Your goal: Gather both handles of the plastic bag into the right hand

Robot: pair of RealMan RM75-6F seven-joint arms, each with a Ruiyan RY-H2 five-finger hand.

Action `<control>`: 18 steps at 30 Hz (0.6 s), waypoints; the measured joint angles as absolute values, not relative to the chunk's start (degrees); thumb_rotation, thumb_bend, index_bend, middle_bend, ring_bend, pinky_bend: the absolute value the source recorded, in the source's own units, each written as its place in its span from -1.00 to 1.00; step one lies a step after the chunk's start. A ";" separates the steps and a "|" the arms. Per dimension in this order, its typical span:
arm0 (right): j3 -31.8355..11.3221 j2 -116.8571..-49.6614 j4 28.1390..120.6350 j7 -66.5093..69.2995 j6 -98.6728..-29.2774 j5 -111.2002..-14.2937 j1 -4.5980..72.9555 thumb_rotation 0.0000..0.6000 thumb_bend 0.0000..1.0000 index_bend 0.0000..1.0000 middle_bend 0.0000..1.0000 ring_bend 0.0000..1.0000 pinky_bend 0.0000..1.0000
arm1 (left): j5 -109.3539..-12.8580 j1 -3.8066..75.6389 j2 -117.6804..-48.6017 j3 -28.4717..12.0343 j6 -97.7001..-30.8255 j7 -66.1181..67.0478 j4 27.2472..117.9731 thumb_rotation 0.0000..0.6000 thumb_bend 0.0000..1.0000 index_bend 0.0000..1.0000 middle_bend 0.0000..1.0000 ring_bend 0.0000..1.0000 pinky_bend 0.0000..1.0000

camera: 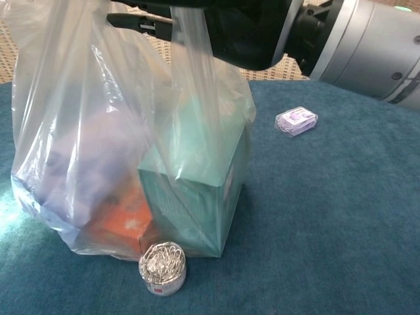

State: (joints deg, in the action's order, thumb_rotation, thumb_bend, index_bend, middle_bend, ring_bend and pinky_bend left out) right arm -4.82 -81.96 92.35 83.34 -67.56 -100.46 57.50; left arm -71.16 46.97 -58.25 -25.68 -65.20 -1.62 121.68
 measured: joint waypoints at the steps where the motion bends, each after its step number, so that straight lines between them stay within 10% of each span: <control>1: -4.79 -81.92 92.33 83.49 -67.62 -100.45 57.53 1.00 -1.00 -1.00 -0.97 -1.00 -0.97 | -70.80 47.36 -58.49 -25.81 -65.03 -1.22 121.72 1.00 -0.38 -0.68 -0.51 -0.55 -0.89; 18: -4.35 -81.78 92.05 85.48 -68.51 -100.23 58.27 1.00 -1.00 -1.00 -0.87 -1.00 -0.97 | -61.40 54.94 -63.07 -26.39 -61.17 7.68 121.93 1.00 -0.38 -1.00 -0.63 -0.63 -0.89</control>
